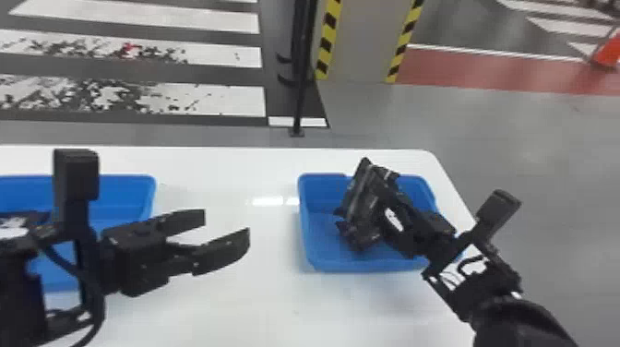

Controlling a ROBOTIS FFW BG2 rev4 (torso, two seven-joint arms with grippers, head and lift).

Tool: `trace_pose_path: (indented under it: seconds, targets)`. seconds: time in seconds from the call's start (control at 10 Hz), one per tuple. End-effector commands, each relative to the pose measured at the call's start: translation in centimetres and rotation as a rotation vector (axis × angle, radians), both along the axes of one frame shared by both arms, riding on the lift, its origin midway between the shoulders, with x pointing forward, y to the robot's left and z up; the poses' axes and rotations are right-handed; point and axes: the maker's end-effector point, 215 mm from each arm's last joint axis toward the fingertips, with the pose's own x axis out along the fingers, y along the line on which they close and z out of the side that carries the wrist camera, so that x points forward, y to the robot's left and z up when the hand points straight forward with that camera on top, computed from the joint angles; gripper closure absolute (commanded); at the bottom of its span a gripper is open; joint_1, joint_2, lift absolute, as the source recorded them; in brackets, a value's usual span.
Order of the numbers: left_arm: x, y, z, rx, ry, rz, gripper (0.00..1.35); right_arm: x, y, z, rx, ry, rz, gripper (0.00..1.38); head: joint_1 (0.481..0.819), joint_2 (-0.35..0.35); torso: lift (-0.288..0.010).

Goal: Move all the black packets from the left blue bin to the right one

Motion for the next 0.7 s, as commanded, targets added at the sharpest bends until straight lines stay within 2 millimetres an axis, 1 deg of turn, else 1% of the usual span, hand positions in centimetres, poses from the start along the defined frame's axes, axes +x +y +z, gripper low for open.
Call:
trace_pose_path:
  seconds: [0.0, 0.1, 0.2, 0.3, 0.4, 0.5, 0.6]
  targets:
    - [0.4, 2.4, 0.3, 0.014, -0.012, 0.056, 0.12, 1.9, -3.2, -1.6, -0.041, 0.033, -0.048, 1.28, 0.695, -0.194, -0.140]
    - [0.9, 3.9, 0.3, 0.024, -0.017, 0.091, 0.12, 2.6, -4.8, -1.8, -0.067, 0.042, -0.072, 1.27, 0.695, -0.196, -0.140]
    - [1.2, 5.4, 0.5, 0.034, -0.024, 0.125, 0.12, 2.8, -5.4, -1.8, -0.066, 0.045, -0.078, 1.16, 0.695, -0.198, -0.140]
    - [1.4, 7.4, 0.3, 0.053, -0.025, 0.165, 0.11, 2.6, -5.6, -2.1, -0.069, 0.050, -0.082, 0.85, 0.695, -0.192, -0.140]
    - [1.7, 10.0, 0.1, 0.076, -0.027, 0.219, 0.11, 1.8, -5.7, -2.4, -0.073, 0.055, -0.084, 0.35, 0.695, -0.186, -0.140]
    - [1.8, 13.0, -0.1, 0.106, -0.027, 0.282, 0.11, 0.7, -5.5, -2.7, -0.090, 0.052, -0.086, 0.06, 0.695, -0.167, -0.140]
    - [1.7, 16.0, -0.4, 0.140, -0.024, 0.341, 0.11, -0.3, -5.4, -2.6, -0.117, 0.034, -0.095, 0.09, 0.695, -0.134, -0.140]
